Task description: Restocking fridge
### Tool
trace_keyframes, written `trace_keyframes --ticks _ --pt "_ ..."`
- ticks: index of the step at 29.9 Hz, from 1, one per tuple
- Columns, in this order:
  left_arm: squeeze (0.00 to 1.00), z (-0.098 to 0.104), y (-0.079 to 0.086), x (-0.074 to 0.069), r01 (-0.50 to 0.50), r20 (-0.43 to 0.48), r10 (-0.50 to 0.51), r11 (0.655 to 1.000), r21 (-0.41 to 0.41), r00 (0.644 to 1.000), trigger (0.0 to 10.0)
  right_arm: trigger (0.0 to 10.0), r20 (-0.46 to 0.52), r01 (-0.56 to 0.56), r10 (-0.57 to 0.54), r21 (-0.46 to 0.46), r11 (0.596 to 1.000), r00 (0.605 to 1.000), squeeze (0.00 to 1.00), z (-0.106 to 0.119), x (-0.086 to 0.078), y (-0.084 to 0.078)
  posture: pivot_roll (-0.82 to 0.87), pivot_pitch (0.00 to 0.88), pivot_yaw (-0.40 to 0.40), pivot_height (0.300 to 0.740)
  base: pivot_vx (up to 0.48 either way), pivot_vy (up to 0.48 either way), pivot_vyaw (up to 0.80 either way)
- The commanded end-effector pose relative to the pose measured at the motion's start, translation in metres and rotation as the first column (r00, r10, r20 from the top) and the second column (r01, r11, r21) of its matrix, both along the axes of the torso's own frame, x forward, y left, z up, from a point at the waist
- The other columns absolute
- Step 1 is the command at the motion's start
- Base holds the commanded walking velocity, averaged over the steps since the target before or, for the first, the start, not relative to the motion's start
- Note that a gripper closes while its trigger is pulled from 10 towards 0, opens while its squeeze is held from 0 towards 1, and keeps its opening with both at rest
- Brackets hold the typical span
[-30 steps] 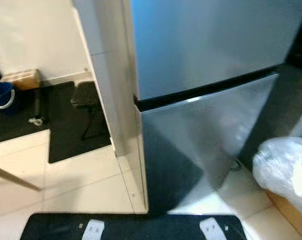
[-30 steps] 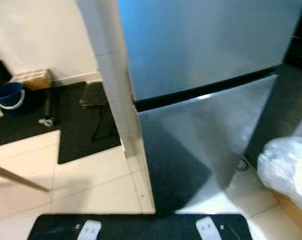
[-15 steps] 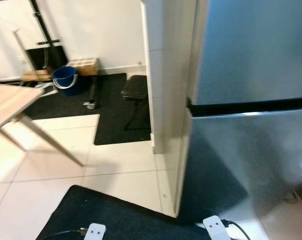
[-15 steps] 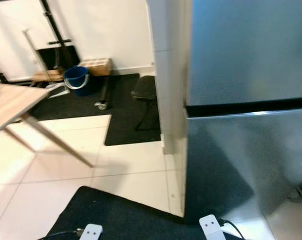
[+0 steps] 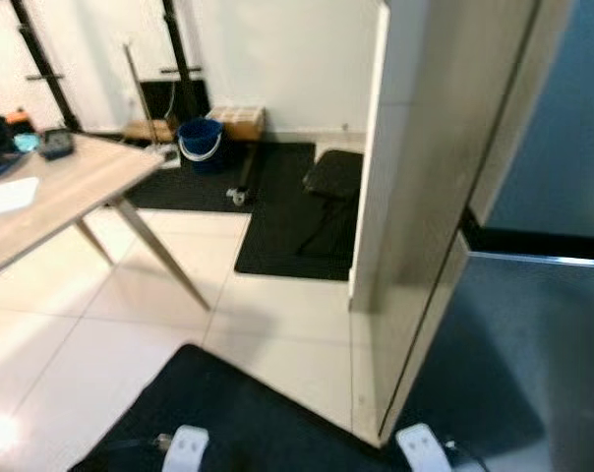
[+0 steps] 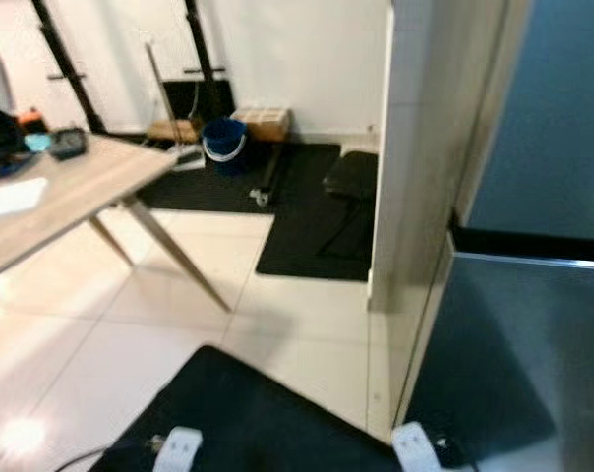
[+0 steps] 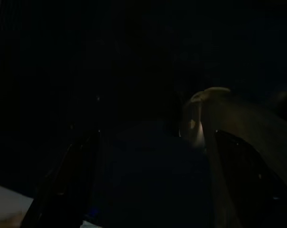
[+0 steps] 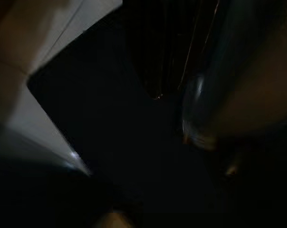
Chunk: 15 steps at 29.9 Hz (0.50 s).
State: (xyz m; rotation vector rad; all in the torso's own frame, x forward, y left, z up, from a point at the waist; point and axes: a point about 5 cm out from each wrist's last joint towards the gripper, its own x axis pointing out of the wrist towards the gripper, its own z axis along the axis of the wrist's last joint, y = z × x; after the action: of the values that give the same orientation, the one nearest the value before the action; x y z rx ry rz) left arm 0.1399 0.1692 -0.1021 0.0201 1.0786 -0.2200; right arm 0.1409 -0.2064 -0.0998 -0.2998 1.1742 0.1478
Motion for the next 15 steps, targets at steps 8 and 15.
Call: trace_keyframes --ticks 8,15 --pt "0.0 -0.0035 0.0006 -0.0099 0.007 -0.037 -0.007 1.0 0.005 0.999 10.0 10.0 0.014 -0.005 0.005 0.0 1.0 1.0 0.0 0.0017 0.0044 -0.0006 -0.01 0.0 0.059 0.74 0.0 0.0 0.79" --pt "0.0 -0.0037 0.0002 -0.0105 0.011 -0.038 -0.011 1.0 0.005 0.999 10.0 10.0 0.011 -0.01 0.01 -0.004 1.0 1.0 0.0 0.0018 0.0036 -0.0021 -0.01 0.0 0.057 0.74 0.0 0.0 0.79"
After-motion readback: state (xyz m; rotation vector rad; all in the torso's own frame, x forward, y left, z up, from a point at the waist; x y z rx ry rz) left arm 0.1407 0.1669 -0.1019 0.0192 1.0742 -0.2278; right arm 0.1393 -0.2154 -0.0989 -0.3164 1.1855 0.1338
